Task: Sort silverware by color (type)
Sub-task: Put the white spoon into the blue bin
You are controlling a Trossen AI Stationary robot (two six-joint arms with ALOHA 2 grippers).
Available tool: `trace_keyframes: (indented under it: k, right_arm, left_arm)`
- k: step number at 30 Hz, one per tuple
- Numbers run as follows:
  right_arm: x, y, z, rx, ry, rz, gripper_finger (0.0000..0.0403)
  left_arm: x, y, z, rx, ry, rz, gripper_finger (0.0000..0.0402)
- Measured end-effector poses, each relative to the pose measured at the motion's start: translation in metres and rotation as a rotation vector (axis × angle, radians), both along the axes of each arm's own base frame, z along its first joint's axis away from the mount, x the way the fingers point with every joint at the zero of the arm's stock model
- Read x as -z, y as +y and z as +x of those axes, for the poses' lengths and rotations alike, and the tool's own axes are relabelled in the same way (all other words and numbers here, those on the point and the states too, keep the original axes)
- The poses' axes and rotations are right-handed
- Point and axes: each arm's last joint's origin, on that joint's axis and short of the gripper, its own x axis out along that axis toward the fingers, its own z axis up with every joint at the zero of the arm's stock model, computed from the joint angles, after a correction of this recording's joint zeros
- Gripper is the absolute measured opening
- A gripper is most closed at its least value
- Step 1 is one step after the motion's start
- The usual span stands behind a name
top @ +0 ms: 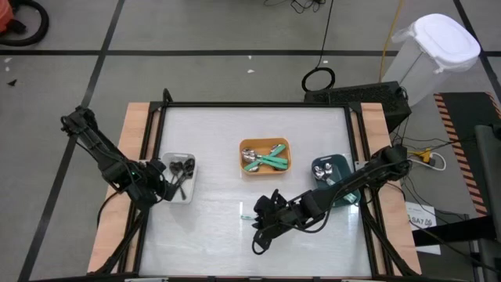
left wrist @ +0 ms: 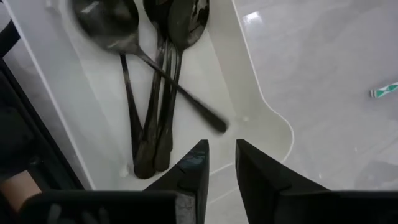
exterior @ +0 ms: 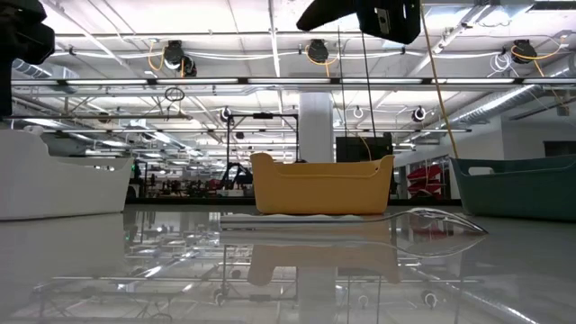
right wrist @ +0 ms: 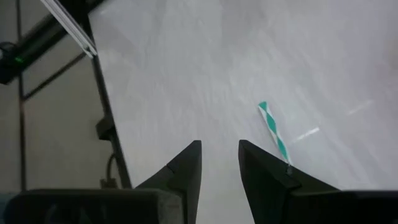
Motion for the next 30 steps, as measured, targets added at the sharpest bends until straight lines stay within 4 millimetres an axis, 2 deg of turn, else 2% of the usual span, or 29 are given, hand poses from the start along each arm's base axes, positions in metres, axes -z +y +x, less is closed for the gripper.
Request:
trace_keyframes:
  k: [5,9,20,30]
  right_arm:
    - [0.005,-0.001,-0.002,-0.053,0.043,-0.061,0.0103]
    - [0.021,-0.001,0.002,-0.147,0.111,-0.095,0.0111]
    - [0.058,-0.006,0.011,-0.314,0.231,-0.254,0.0202]
    - [0.084,-0.014,0.011,-0.371,0.391,-0.269,0.0197]
  left_arm:
    - [-0.001,-0.002,0.002,0.011,-0.021,-0.017,0.0081]
    - [-0.003,-0.006,0.006,0.044,-0.074,-0.036,0.0081]
    - [-0.006,-0.011,0.013,0.078,-0.157,-0.063,0.0082]
    - [-0.011,-0.015,0.019,0.147,-0.250,-0.035,0.0082]
